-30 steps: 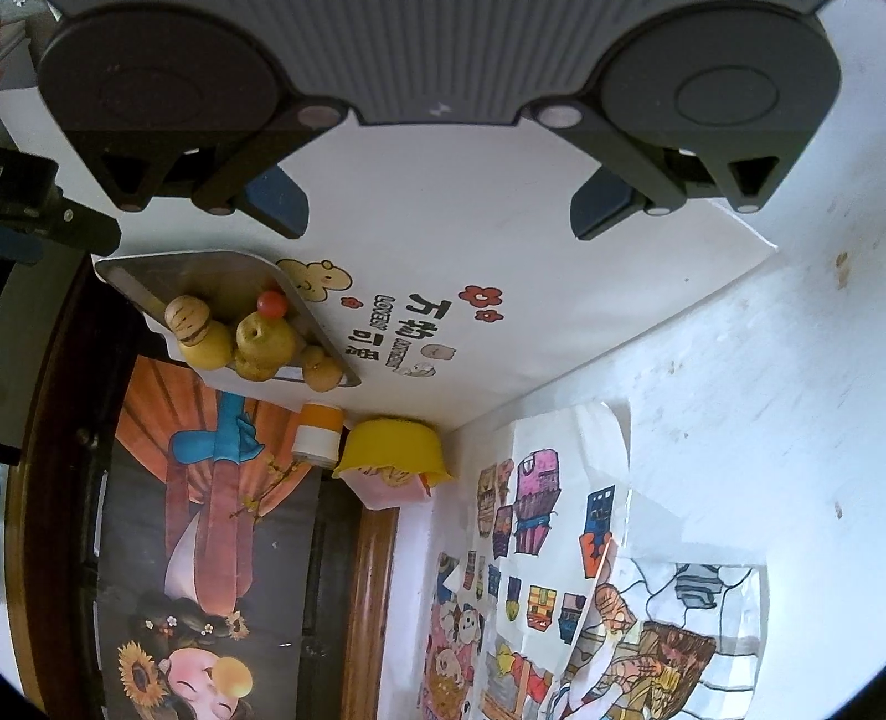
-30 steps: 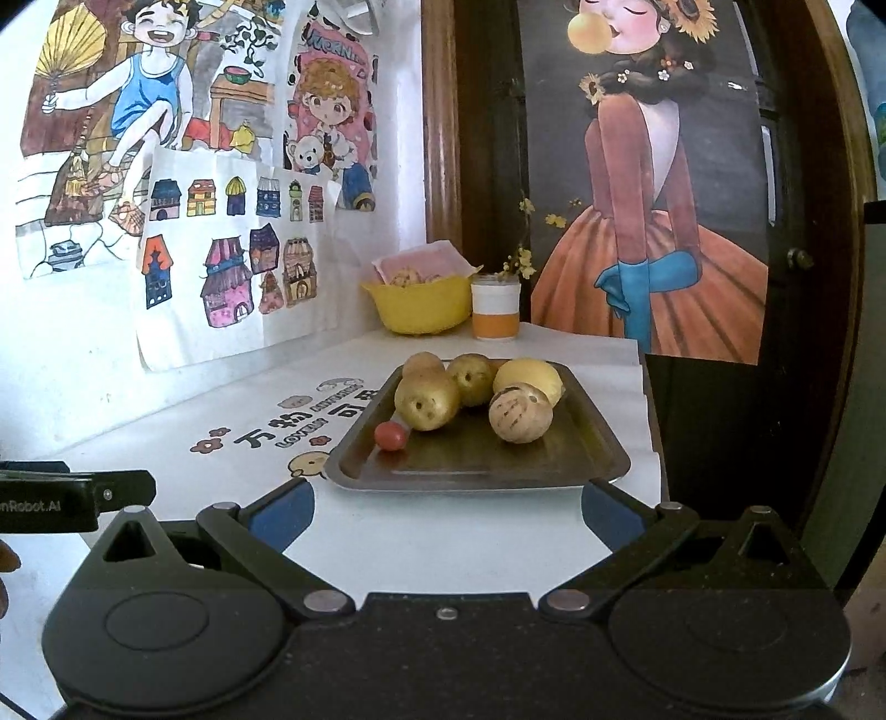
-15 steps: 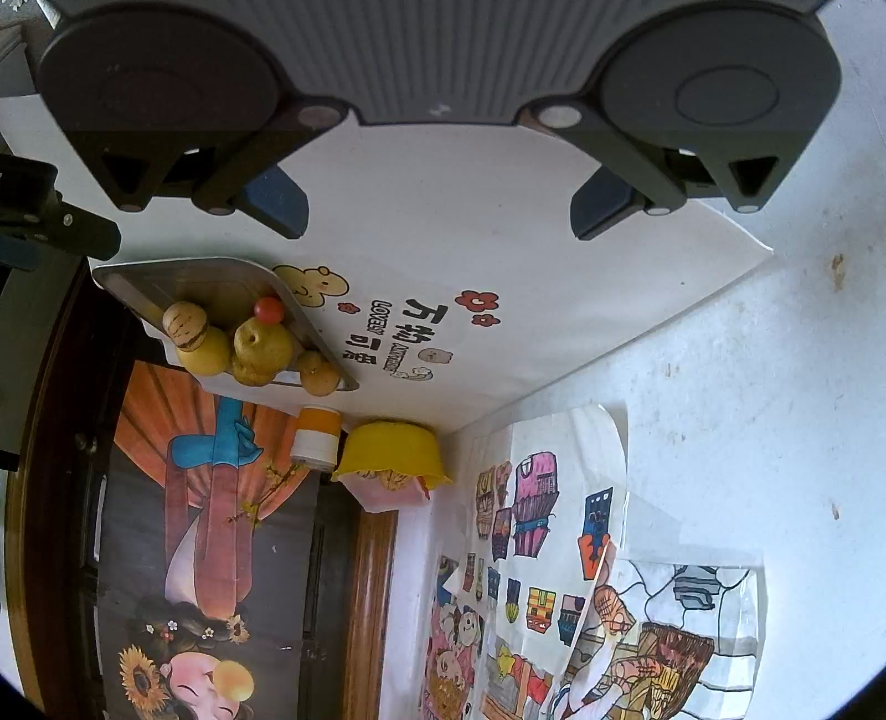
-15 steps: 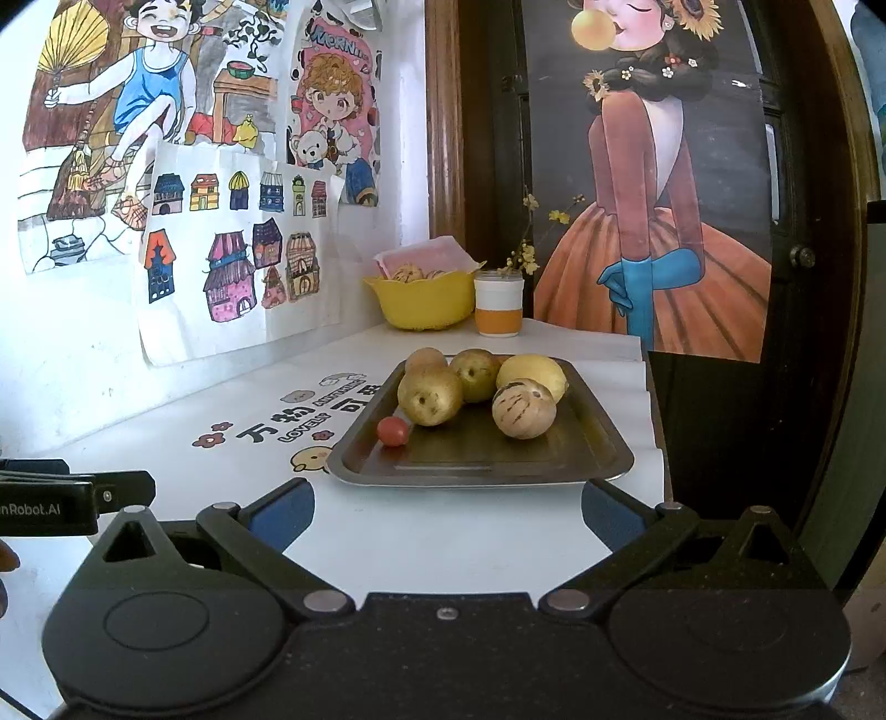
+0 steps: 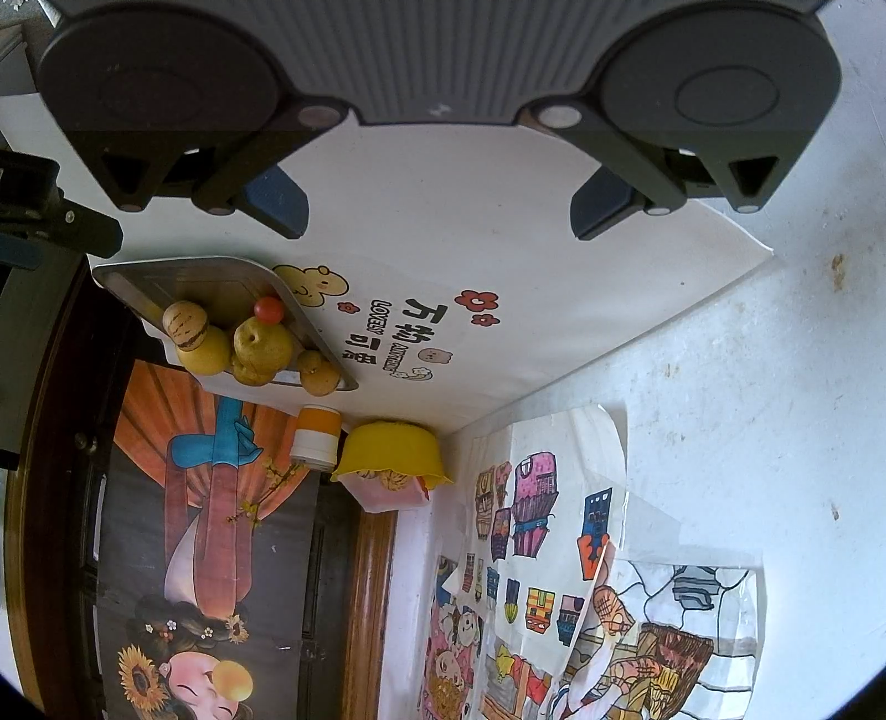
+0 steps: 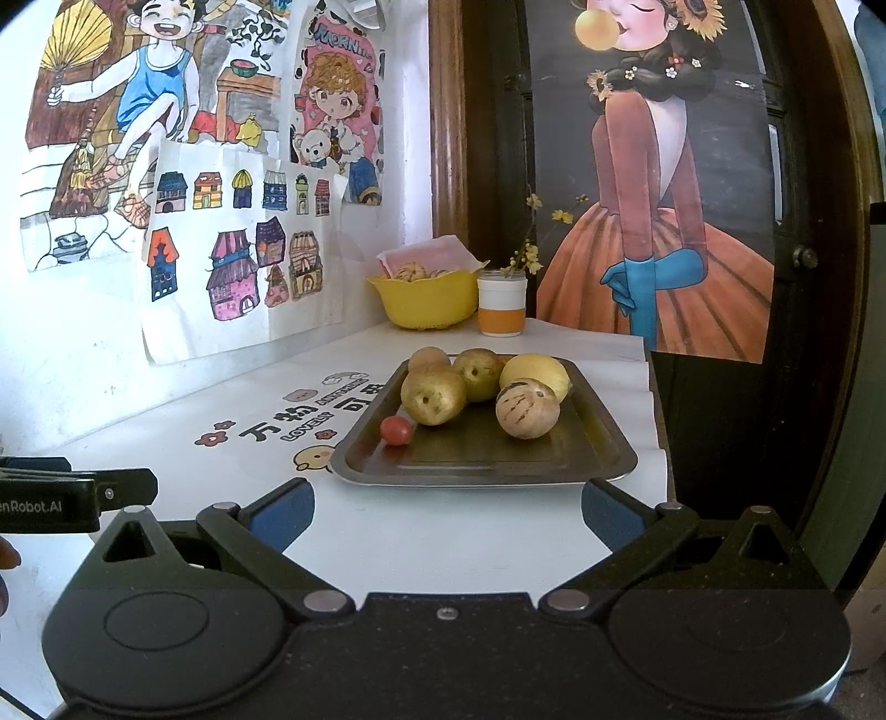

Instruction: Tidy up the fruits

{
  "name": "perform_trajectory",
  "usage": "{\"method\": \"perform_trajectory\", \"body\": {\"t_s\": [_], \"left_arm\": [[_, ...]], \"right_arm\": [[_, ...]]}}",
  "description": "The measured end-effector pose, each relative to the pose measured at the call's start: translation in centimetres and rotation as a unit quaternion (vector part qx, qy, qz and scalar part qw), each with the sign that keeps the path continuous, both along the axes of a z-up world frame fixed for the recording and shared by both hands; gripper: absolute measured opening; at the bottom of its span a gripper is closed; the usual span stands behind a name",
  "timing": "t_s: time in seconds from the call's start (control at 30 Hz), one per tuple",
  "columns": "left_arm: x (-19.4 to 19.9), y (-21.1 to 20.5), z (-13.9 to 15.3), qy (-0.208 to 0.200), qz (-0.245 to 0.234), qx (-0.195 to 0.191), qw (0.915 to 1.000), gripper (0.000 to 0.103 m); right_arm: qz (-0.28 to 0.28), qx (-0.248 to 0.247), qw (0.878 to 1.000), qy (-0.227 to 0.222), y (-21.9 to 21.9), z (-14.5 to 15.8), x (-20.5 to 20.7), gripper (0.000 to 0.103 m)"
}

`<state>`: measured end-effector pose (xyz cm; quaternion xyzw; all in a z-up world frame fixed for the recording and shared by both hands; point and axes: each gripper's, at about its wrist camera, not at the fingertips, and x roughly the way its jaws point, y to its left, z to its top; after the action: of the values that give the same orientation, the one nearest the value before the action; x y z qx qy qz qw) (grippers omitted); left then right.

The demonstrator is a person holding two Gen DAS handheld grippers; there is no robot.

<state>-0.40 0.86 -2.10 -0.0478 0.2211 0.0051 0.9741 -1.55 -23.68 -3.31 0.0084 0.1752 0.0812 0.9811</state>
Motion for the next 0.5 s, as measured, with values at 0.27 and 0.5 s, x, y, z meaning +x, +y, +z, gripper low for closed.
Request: {"method": "perform_trajectory", "body": {"t_s": [0.27, 0.5], "left_arm": [[-0.01, -0.03, -0.01, 0.0, 0.0, 0.001, 1.0, 0.103], [-0.02, -0.08, 0.06, 0.002, 0.001, 0.002, 1.0, 0.103]], "right_arm": [[-0.001, 0.0, 1.0, 0.0, 0.06, 0.01, -0.03, 0.102], [0.0, -0.001, 1.0, 0.001, 0.21, -0.02, -0.03, 0.102]]}}
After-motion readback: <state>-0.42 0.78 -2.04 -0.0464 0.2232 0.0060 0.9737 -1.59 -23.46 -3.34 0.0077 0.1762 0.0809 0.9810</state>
